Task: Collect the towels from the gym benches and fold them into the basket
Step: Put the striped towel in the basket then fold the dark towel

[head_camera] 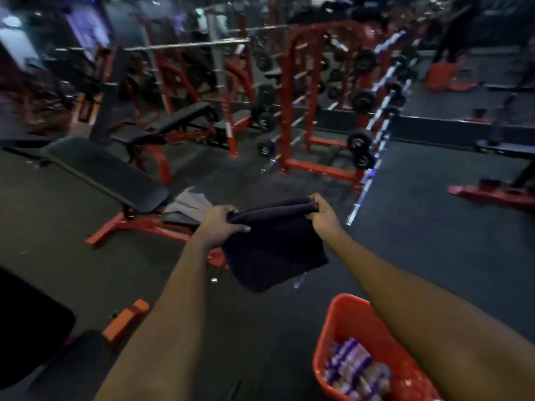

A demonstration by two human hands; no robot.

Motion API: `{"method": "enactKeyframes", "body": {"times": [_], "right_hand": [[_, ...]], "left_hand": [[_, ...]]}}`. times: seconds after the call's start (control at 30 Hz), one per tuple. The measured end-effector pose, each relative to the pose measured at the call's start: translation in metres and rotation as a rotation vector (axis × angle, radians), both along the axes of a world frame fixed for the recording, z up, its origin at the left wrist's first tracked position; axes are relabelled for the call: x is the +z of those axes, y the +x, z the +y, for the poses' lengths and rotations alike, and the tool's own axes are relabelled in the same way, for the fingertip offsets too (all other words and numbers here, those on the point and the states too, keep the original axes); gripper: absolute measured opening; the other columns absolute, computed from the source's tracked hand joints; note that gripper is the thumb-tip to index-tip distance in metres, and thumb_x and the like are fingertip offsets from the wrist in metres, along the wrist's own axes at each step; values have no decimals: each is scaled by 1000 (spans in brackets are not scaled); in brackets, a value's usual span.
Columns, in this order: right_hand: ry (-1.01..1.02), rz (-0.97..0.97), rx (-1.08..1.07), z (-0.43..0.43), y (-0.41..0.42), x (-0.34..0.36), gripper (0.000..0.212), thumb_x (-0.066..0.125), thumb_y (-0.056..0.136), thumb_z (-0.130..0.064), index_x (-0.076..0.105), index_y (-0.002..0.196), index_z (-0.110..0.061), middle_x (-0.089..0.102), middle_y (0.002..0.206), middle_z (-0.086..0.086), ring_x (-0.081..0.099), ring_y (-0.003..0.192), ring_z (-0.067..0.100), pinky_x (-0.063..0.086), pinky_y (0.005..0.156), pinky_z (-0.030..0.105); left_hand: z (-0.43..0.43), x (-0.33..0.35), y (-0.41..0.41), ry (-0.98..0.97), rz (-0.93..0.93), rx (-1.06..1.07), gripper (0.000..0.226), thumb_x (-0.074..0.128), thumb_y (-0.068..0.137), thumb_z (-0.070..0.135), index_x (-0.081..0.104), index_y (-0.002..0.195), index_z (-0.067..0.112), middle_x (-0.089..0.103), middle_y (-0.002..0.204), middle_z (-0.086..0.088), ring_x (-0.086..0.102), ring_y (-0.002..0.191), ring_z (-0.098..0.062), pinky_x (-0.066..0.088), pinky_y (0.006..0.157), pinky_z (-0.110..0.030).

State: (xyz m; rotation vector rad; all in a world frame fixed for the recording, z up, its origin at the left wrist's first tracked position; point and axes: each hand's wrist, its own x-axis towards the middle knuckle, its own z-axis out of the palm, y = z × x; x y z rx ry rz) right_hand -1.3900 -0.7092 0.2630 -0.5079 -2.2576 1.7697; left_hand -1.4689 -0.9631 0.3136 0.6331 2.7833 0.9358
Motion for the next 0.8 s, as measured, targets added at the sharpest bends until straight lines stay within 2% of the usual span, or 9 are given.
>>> {"method": "enactKeyframes", "body": {"times": [0.07,0.23,0.37,0.53,0.67,0.73,0.8], "right_hand": [[-13,-40,-100,64,42,-20,26,43,82,4,54,86,-20,60,80,1,52,69,13,41,60,30],[-27,-139,-298,178,126,-83,32,44,78,8,49,76,-23,56,77,-1,47,73,11,38,63,30],[-67,-262,-382,220,181,-138,30,42,77,8,48,75,-21,55,71,-7,47,69,8,38,57,22],[-149,-381,-452,232,225,-226,14,46,77,-12,53,83,-23,64,78,-1,57,79,15,50,70,41],[-175,-495,-477,220,239,-257,20,50,83,-7,56,95,-23,65,87,2,58,84,18,46,74,38],[-172,-598,-497,216,242,-272,25,55,87,-8,53,110,-16,66,98,9,61,90,24,45,74,33],[-162,-736,-543,216,241,-287,40,62,85,-17,46,121,-11,66,111,19,64,100,34,51,83,40]], "left_hand": [[73,-24,19,-11,-42,-65,34,84,59,40,67,79,17,70,75,-4,65,73,-19,48,65,-34],[214,-85,67,-31,-193,-177,30,86,62,29,68,83,15,70,79,-5,63,75,-15,44,59,-23],[274,-138,97,-106,-294,-246,33,87,62,30,68,84,14,69,79,-2,62,75,-15,38,55,-16],[304,-194,121,-244,-388,-298,32,87,63,30,67,84,16,66,81,-1,61,79,-17,36,61,-25],[312,-242,127,-345,-426,-291,36,87,62,27,70,89,11,69,84,-5,63,81,-19,38,65,-24],[311,-259,128,-353,-419,-264,44,84,66,26,68,102,9,71,100,-10,65,95,-23,45,76,-25],[307,-295,119,-351,-400,-260,67,76,66,40,59,124,10,63,124,-11,60,115,-27,47,97,-34]]}}
